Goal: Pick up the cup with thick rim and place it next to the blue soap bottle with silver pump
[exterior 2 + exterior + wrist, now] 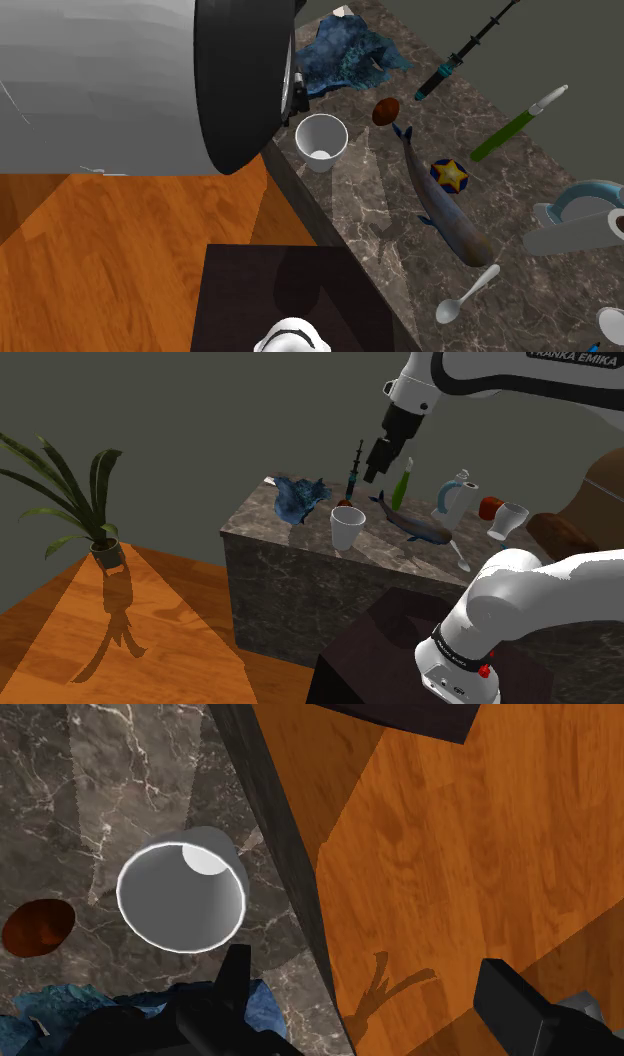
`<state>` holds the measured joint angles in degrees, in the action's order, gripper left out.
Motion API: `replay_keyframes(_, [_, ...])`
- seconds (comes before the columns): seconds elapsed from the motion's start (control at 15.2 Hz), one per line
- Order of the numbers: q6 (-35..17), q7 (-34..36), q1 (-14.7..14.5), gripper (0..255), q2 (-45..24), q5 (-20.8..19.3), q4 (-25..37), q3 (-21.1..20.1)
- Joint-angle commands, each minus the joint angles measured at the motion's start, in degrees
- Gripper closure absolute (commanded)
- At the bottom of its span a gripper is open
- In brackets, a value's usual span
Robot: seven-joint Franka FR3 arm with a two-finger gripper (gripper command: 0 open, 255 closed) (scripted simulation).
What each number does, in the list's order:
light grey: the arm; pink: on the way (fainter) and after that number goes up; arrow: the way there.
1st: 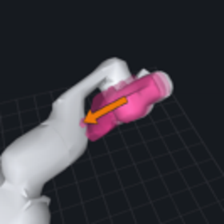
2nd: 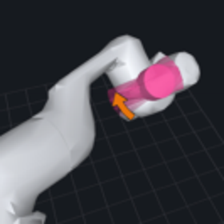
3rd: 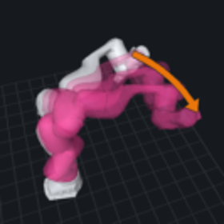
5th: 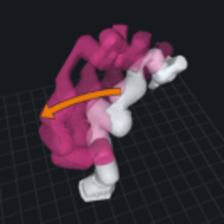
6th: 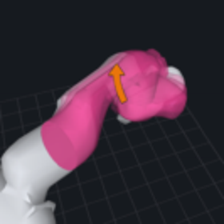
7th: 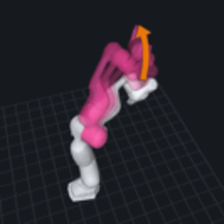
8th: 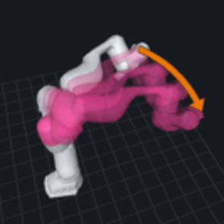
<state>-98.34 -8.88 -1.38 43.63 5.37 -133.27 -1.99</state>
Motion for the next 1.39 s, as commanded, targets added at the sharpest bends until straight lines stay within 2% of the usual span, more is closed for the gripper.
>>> replay_keyframes(0.0, [0.0,0.0,0.0,0,0.0,0.0,0.0,0.0])
replay_keyframes(0.59, [-16.6,-4.5,0.9,0,-9.2,-2.5,-8.9,1.1])
replay_keyframes(1.12, [-31.6,-7.8,2.0,0,-22.5,-5.0,-11.7,2.2])
replay_keyframes(1.32, [-34.2,-7.8,2.0,0,-24.1,-5.0,-12.8,2.2])
